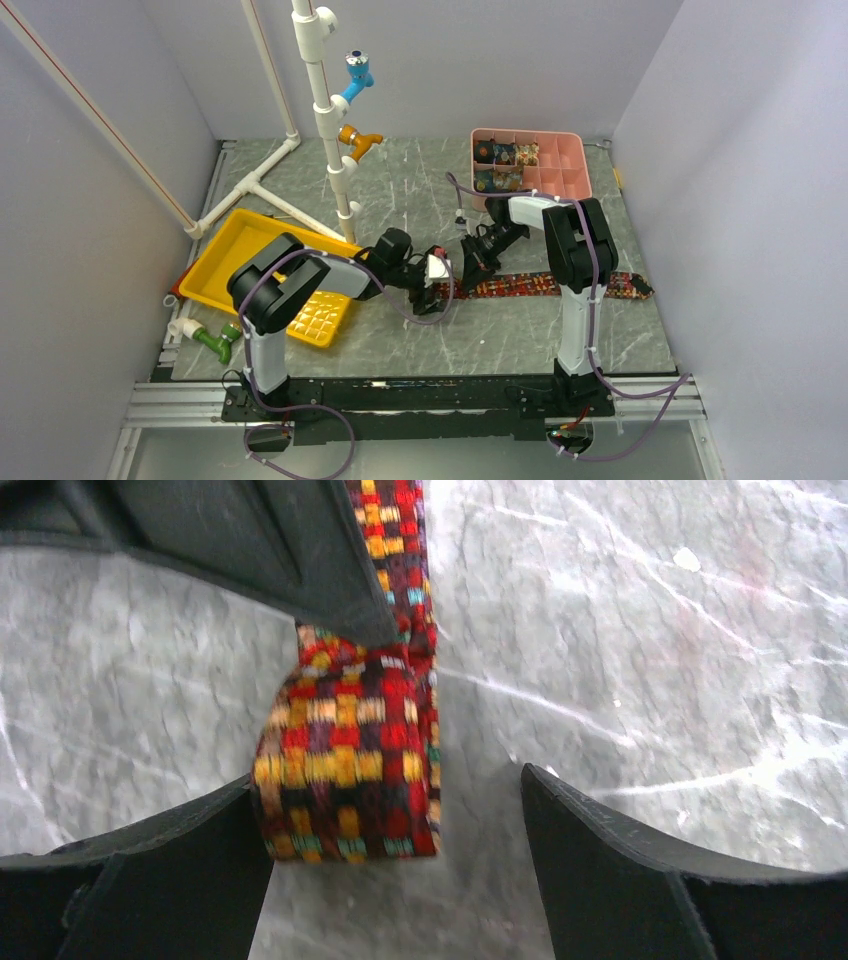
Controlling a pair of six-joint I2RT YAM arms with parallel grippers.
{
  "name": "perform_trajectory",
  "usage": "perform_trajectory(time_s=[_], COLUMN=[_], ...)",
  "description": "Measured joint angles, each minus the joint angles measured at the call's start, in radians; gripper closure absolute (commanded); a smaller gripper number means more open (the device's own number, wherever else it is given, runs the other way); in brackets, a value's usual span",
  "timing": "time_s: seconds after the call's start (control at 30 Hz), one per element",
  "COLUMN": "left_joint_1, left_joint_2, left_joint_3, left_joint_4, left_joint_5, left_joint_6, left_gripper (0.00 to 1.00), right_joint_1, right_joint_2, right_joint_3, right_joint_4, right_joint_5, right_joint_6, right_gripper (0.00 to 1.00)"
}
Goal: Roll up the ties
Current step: Roll the tie at the center of the board.
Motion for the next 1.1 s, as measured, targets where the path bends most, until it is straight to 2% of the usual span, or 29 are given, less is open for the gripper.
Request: perform_trajectory(time_s=[0.2,0.47,0.6,0.67,0.93,1.1], left_joint_1=[0.022,0.020,0.005,-0.008,-0.055,-0.058], left_joint_2=[-0.055,-0.050,-0.050,-0.050,0.019,0.069], left_joint_3=[-0.111,-0.115,-0.087,-0.067,0.029,0.041], left_joint_4=[0.085,0.212,0.234,0.238,0.237,0.245], left_joint_5=[-0.015,-0.034,-0.036,-0.034,-0.034,-0.034], left_joint_6=[-0.052,-0.183,-0.228,-0.233,-0.246,-0.220], left_gripper=[0.25,0.45,0.60,0.61,0.51,0.51], right_joint_1=[0.001,0.002,0.003,0.003,0.003,0.001], right_joint_2=[0.000,0.000,0.000,0.000,0.000,-0.002], right_joint_3=[-0.001,-0.003,-0.003,-0.003,-0.005,-0.012], right_joint_4=[0.001,0.004,0.004,0.004,0.007,0.016], right_joint_5=[0.005,0.006,0.006,0.006,0.002,-0.001], right_joint_6=[0.000,0.004,0.004,0.003,0.006,0.018], right_gripper=[1.00,1.00,1.00,1.00,1.00,1.00])
